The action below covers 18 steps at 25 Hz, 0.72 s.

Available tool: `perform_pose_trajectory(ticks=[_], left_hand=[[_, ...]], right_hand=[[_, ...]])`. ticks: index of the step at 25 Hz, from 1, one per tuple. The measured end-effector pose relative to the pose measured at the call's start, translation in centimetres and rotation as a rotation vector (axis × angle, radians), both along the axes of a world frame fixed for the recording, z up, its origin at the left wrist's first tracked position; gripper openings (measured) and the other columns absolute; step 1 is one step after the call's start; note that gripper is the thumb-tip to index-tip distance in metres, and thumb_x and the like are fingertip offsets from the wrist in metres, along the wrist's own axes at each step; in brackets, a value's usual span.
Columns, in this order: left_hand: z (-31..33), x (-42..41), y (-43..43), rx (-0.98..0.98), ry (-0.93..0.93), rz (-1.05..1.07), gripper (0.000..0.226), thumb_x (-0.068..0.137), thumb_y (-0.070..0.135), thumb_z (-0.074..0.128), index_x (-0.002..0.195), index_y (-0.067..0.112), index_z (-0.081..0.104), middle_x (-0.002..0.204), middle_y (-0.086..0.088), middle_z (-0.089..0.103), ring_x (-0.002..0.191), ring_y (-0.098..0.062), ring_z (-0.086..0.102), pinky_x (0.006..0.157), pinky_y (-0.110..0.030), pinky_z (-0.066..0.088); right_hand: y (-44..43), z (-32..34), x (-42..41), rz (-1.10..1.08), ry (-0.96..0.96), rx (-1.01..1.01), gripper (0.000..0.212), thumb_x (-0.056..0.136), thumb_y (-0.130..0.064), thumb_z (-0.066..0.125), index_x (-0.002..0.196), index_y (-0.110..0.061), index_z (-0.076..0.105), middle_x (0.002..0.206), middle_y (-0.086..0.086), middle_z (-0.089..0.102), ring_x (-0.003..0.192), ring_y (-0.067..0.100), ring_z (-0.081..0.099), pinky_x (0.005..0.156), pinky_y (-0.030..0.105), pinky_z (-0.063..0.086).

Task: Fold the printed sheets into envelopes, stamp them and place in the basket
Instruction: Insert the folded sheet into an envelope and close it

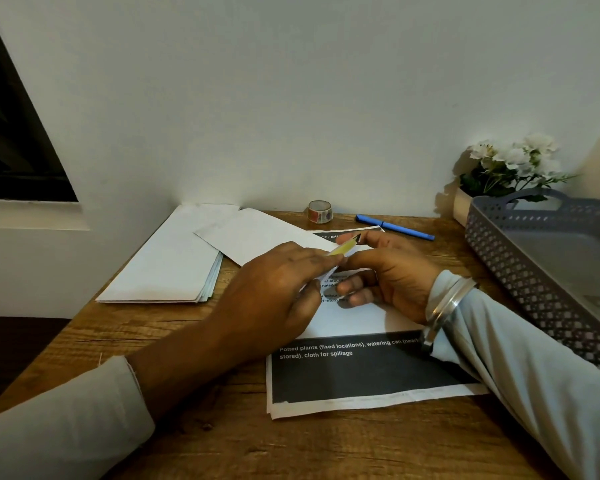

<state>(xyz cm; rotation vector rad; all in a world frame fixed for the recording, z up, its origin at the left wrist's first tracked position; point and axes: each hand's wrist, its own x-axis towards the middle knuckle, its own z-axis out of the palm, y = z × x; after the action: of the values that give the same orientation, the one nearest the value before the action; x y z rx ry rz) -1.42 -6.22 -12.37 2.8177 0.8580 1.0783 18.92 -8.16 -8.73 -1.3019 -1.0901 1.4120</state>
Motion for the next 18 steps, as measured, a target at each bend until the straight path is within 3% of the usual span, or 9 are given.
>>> perform_pose_trajectory(ticks=[7,14,18], left_hand=[[-0.03,0.10,-0.15,-0.013,0.018,-0.008,0.046,0.089,0.019,0.057,0.135,0.013,0.062,0.128,-0.005,0.068,0.115,-0.020,0.062,0.094,-0.035,0.052],[-0.10,0.00,-0.29,-0.047,0.067,-0.016,0.052,0.089,0.025,0.060,0.139,0.013,0.058,0.134,-0.005,0.064,0.122,-0.021,0.059,0.101,-0.038,0.050],[-0.08,0.06,-0.43,-0.011,0.092,-0.016,0.056,0.088,0.026,0.062,0.142,0.014,0.055,0.133,-0.004,0.065,0.120,-0.019,0.059,0.099,-0.032,0.049]], right_hand=[[-0.01,-0.28,-0.54,-0.041,-0.025,-0.011,0.038,0.088,0.008,0.064,0.119,-0.013,0.059,0.080,0.018,0.075,0.066,0.032,0.072,0.060,0.040,0.062],[-0.25,0.01,-0.62,-0.014,-0.020,-0.025,0.046,0.088,0.010,0.062,0.124,-0.018,0.055,0.075,0.012,0.074,0.065,0.030,0.072,0.060,0.039,0.061],[-0.53,0.16,-0.80,0.032,-0.030,-0.066,0.051,0.087,0.013,0.061,0.127,-0.018,0.054,0.079,0.014,0.075,0.066,0.028,0.073,0.059,0.037,0.061]])
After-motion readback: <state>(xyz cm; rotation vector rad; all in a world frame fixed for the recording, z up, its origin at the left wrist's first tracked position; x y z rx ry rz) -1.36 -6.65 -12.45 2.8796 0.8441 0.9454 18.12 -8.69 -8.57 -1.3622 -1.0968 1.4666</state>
